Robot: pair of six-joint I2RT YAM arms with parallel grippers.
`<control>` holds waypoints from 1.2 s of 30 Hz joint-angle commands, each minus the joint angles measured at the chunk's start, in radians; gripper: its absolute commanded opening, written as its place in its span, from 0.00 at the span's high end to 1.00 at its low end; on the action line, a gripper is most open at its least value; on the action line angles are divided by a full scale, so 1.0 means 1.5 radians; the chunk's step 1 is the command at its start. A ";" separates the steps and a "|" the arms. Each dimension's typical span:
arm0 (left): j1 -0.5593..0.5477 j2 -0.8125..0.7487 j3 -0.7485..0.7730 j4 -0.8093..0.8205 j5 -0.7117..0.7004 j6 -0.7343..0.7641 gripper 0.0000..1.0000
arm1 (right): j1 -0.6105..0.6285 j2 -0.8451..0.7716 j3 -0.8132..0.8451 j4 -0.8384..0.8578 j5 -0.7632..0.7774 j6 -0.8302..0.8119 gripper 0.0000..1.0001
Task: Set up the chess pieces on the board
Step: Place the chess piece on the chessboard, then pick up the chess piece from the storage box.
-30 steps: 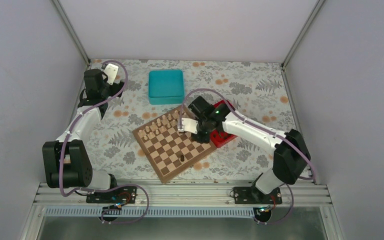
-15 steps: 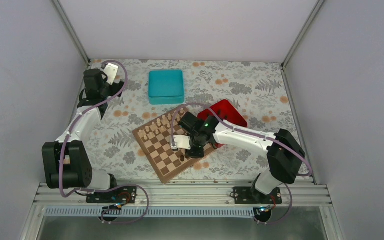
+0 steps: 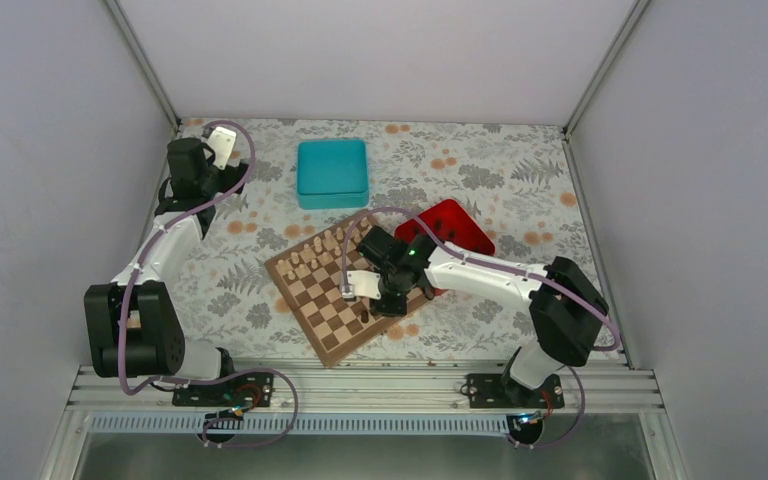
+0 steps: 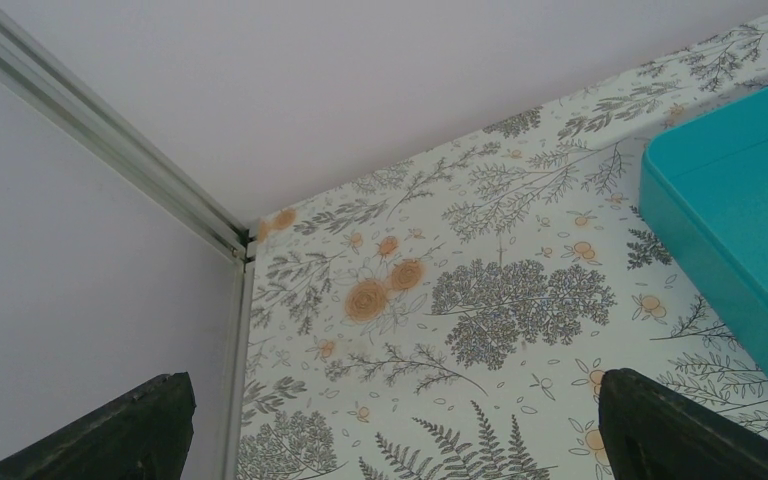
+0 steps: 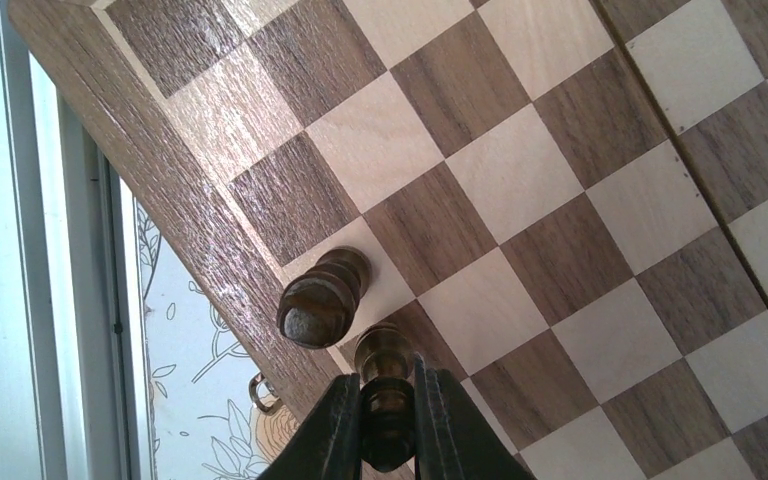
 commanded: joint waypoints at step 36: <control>0.008 -0.021 0.003 0.002 0.020 -0.008 0.00 | -0.293 -0.115 0.046 -0.026 0.076 -0.074 0.46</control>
